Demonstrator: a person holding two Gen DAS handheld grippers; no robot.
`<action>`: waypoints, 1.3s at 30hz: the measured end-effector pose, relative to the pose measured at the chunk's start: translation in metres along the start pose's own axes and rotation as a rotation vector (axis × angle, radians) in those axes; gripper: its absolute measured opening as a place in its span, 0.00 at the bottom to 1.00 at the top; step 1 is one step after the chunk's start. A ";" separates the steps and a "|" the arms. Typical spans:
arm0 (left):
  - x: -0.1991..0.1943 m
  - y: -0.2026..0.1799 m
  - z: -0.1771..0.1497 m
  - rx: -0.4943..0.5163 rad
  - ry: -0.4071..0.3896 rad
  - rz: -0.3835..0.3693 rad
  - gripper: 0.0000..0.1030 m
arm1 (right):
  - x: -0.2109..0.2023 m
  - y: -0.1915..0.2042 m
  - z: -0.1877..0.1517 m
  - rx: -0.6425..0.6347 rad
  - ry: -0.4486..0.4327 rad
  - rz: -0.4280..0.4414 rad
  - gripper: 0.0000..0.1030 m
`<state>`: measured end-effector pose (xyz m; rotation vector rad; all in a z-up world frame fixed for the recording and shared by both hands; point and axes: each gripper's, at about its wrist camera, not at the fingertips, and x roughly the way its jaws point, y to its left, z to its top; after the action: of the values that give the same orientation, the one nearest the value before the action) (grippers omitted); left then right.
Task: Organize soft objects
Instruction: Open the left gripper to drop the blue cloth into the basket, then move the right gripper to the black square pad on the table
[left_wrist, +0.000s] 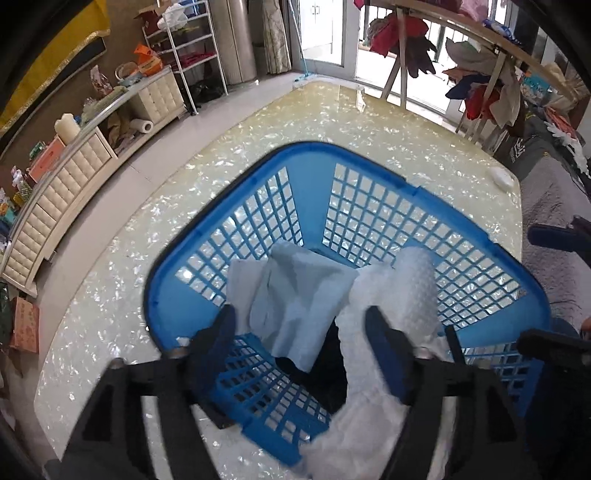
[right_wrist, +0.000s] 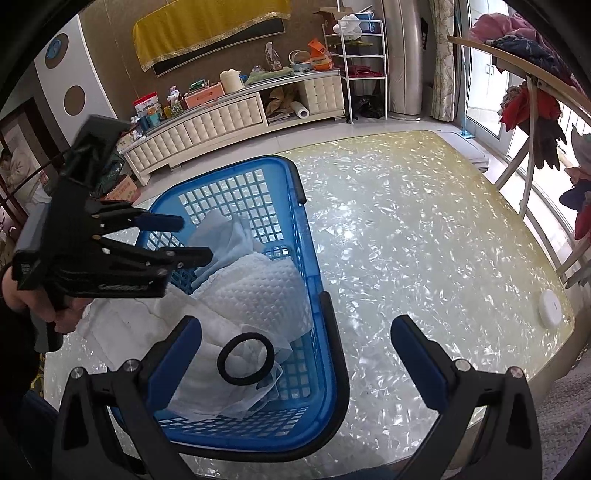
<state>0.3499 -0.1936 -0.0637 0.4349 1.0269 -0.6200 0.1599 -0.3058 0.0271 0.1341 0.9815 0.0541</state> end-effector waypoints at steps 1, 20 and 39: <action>-0.006 0.000 -0.002 0.000 -0.009 0.007 0.78 | 0.000 0.000 0.000 0.000 0.000 0.001 1.00; -0.100 -0.008 -0.064 -0.010 -0.128 -0.032 1.00 | -0.015 0.029 -0.002 -0.053 -0.006 0.023 1.00; -0.148 0.043 -0.161 -0.188 -0.138 0.063 1.00 | -0.011 0.108 0.001 -0.212 0.006 0.081 1.00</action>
<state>0.2180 -0.0238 -0.0044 0.2544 0.9265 -0.4852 0.1567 -0.2000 0.0514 -0.0212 0.9700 0.2324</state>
